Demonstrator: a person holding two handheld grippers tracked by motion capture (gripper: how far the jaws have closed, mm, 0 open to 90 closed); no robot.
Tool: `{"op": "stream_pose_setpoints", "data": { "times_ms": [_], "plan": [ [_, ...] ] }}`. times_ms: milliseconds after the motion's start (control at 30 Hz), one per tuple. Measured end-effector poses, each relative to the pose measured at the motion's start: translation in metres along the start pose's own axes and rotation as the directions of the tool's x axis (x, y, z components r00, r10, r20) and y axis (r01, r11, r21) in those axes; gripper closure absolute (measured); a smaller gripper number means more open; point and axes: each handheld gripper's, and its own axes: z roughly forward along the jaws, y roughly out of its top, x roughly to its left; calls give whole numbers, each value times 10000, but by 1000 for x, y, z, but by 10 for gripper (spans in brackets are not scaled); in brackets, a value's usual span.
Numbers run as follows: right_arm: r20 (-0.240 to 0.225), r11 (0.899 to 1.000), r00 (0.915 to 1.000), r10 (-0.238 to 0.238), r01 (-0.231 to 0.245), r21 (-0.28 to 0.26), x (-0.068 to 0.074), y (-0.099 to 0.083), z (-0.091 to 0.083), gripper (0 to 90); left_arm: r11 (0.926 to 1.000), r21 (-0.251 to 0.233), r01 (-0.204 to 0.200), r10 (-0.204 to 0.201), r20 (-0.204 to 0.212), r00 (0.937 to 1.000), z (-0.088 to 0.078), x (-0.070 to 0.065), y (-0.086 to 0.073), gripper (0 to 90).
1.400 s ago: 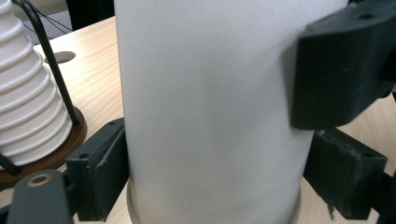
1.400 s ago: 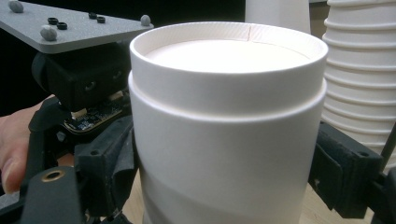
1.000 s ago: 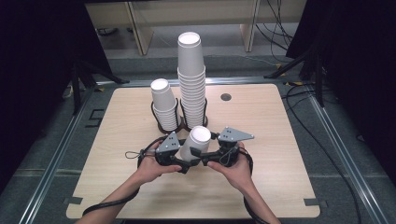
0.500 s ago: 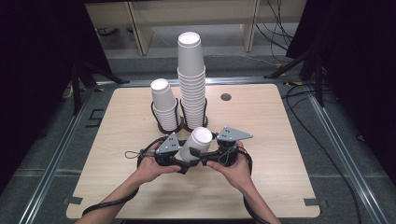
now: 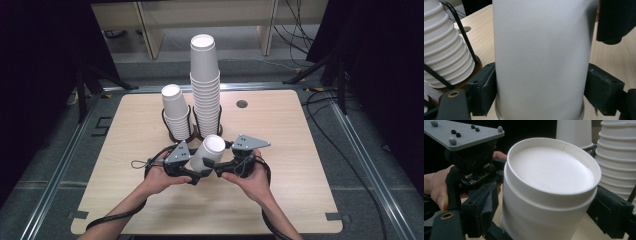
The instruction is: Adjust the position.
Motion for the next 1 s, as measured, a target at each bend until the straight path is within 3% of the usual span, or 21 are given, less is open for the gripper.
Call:
{"op": "stream_pose_setpoints", "data": {
  "times_ms": [267,300,433,667,700,833,900,967,1000],
  "plan": [
    [-100,9997,9999,138,-136,219,0,-2,0,150,10000,16,-92,92,122,9999,2,0,-1,193],
    [-52,10000,10000,32,-31,25,-2,-3,1,150,9999,64,-123,122,93,9999,1,0,-1,193],
    [-255,9989,9992,323,-314,353,-1,-3,0,150,9998,58,-212,212,66,9998,-1,1,0,193],
    [-242,9982,9997,83,-68,590,-2,-5,0,151,9995,143,-285,285,12,9996,-5,4,3,194],
    [-351,9978,9989,312,-291,589,-1,-6,-1,151,9995,96,-289,289,39,9996,-6,5,4,195],
    [-363,9978,9989,285,-263,610,-3,-10,-1,151,9985,304,-462,461,32,9989,-9,7,6,197],
    [-388,9971,9990,230,-201,739,-3,-11,-2,151,9990,185,-395,393,121,9992,-8,8,6,200],
    [-274,9978,9996,-99,116,653,-5,-13,-3,151,9988,288,-408,407,51,9992,-10,8,6,201],
    [-447,9977,9989,165,-135,658,-3,-13,-5,151,9986,311,-435,434,49,9990,-11,9,6,202]
  ]
}}
